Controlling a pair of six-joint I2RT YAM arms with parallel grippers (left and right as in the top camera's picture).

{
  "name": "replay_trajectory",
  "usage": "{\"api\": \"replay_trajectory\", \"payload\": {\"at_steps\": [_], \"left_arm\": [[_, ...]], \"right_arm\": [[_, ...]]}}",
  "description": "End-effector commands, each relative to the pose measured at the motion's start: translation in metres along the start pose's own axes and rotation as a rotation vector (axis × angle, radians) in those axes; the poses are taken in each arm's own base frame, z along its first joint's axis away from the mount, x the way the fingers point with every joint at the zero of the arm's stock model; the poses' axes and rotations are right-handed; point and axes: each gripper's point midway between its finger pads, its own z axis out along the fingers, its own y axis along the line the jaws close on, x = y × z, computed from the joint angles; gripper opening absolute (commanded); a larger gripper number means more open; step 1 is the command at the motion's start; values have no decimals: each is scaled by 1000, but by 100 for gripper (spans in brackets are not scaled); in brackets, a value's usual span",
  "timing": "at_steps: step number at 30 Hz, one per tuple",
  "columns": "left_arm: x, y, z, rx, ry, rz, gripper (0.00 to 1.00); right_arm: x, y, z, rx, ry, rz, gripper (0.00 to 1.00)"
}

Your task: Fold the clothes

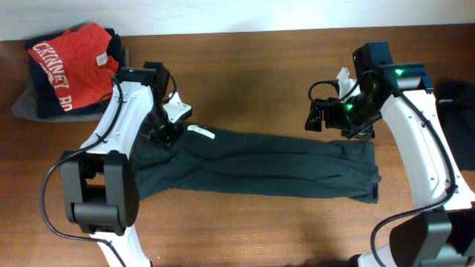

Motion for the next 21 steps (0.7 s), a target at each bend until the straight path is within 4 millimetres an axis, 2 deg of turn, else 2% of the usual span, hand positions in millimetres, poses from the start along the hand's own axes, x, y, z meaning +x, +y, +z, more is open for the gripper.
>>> {"api": "replay_trajectory", "payload": {"at_steps": [1, 3, 5, 6, 7, 10, 16, 21], "left_arm": [[-6, -4, -14, -3, -48, 19, 0], [-4, -5, -13, 3, -40, 18, 1], [-2, -6, -11, 7, -32, 17, 32], [-1, -6, -8, 9, -27, 17, 40], [1, -7, -5, 12, -21, 16, 41], [5, -8, 7, 20, -5, 15, 42], [16, -14, 30, 42, 30, 17, 36], [18, -22, 41, 56, 40, 33, 36]], "right_arm": [[3, 3, -4, 3, -11, -19, 99], [3, 3, -4, 2, -10, -19, 99], [3, 3, -4, 3, -10, -19, 99], [3, 3, -4, 2, -10, -19, 99], [3, 3, -4, 2, -10, -19, 99], [3, 3, -4, 2, -10, -19, 99], [4, 2, -4, 3, -7, -18, 99], [4, 2, -4, 3, -8, -18, 99]]}}
